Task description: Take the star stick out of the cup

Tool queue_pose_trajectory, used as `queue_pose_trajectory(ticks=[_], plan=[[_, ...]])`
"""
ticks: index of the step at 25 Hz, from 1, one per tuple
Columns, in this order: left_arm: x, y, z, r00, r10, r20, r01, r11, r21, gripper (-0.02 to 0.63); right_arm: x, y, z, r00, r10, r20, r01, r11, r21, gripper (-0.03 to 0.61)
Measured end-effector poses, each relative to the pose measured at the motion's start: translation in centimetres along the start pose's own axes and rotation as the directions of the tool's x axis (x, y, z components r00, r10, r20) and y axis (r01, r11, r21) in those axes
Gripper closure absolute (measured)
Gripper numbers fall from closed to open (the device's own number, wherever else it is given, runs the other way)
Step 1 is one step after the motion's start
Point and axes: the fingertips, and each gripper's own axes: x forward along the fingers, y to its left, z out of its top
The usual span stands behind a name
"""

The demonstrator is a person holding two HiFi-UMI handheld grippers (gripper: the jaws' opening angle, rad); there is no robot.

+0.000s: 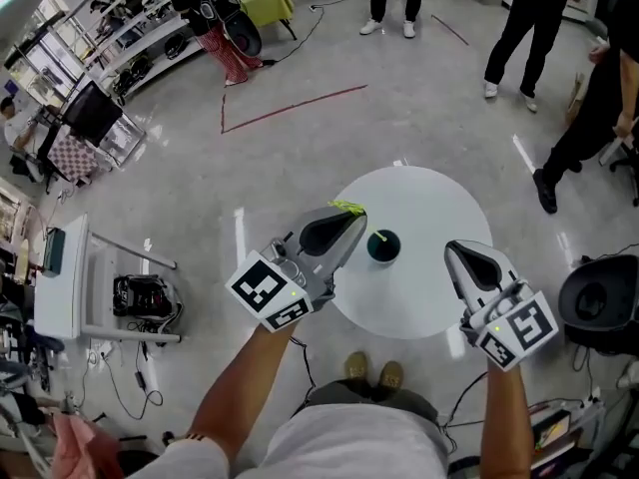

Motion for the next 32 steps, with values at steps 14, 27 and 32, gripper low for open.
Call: queue_pose_trajectory(ticks=[14,27,32], plan=[[-4.3,-2.4,5.2,0.978,0.098,0.182,-0.097,0.995,-0.014,0.592,0.0,3.2,3.5,0.996,0.049,0.074,-0.046,0.998,-0.038,0.568],[-6.8,-2.7,6.4,0.963,0.127,0.239,-0.124,0.992,-0.026,0.594,-0.5,4.7,4.3,0.995,0.042,0.092,-0.037,0.997,-0.063,0.568],[-6.2,-2.8,6.6,0.961,0.126,0.245,-0.123,0.992,-0.028,0.592,-0.7,4.2,4.4,0.996,0.037,0.082,-0.031,0.996,-0.080,0.568]])
